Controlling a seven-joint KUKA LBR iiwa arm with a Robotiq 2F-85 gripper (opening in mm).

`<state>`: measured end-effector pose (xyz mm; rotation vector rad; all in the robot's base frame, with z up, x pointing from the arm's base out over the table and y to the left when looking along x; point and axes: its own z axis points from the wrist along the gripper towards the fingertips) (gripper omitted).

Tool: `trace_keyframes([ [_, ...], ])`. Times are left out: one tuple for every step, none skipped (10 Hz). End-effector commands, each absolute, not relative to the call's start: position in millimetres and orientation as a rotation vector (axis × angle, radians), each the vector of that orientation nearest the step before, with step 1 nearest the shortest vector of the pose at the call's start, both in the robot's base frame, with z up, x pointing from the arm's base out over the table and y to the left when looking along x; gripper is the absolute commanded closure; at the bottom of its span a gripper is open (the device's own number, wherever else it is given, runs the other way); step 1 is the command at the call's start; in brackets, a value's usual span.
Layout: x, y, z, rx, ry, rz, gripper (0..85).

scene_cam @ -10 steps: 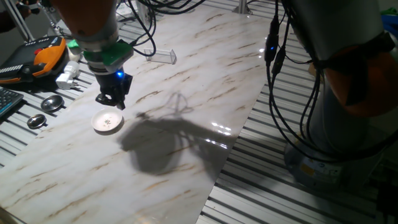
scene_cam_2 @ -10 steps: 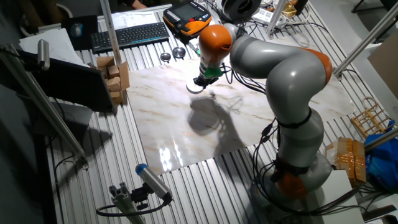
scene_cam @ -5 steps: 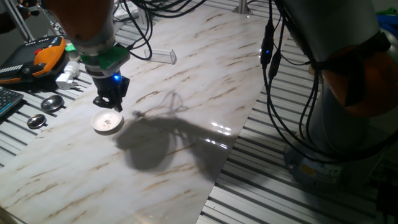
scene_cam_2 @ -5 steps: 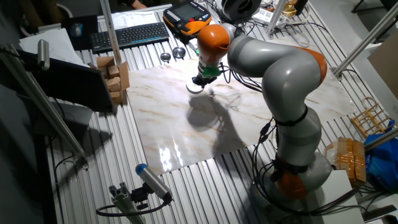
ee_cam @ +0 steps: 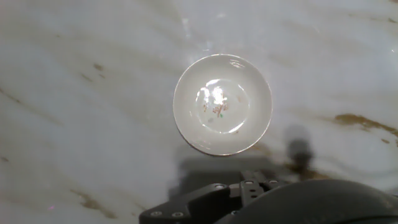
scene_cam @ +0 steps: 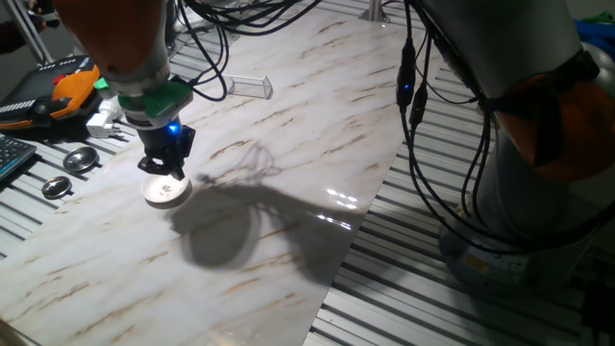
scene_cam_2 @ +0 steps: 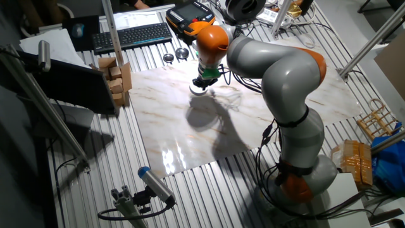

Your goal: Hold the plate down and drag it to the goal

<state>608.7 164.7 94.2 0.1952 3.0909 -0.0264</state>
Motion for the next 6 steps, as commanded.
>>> trace_keyframes([
  [609.2, 165.4, 92.9, 0.196, 3.092, -0.024, 85.0],
  [609.2, 165.6, 90.6, 0.196, 3.093, -0.015, 85.0],
  [609.2, 165.6, 90.6, 0.191, 3.089, -0.007, 85.0],
  [609.2, 165.6, 90.6, 0.186, 3.084, -0.016, 85.0],
  [609.2, 165.6, 90.6, 0.175, 3.1, -0.011, 85.0],
  [609.2, 165.6, 90.6, 0.173, 3.11, -0.017, 85.0],
])
